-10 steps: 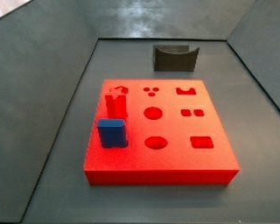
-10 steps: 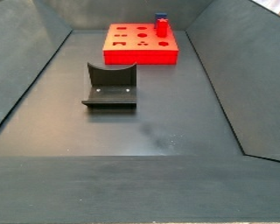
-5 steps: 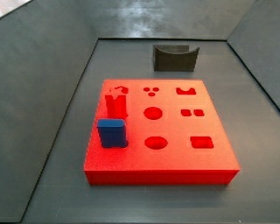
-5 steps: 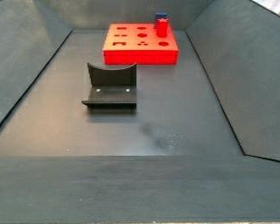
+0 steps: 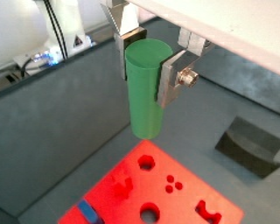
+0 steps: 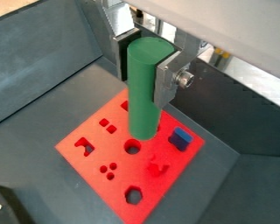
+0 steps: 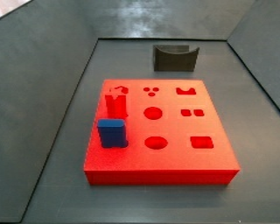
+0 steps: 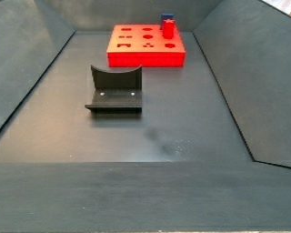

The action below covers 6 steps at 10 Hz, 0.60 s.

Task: Pick up the round object. Move up. Place the round object on the fixture. Regrasp the round object. Move to above the board. Insert the round object.
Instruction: Insert the round object.

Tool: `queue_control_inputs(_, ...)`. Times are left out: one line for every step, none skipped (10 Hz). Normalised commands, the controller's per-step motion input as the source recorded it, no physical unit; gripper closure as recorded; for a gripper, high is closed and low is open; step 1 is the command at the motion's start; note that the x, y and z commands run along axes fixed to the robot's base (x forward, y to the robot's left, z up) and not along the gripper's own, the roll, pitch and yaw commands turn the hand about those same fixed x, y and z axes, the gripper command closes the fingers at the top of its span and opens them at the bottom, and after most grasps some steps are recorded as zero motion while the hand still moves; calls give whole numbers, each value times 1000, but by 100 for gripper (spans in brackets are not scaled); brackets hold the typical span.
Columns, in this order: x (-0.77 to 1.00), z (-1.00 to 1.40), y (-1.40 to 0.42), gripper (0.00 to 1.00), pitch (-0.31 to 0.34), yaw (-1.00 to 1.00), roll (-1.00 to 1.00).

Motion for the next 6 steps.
queue_control_inputs(811, -726, 0, 100, 0, -111, -179)
queue_control_inputs(880, -777, 0, 100, -7, -97, -149)
queue_control_inputs(554, -1000, -20, 100, -24, -17, -49)
queue_control_inputs(177, -1000, -123, 100, -104, 0, 0)
queue_control_inputs(0, -969, -217, 100, -151, 0, 11)
queue_control_inputs(-100, -803, -223, 100, -236, 0, 0)
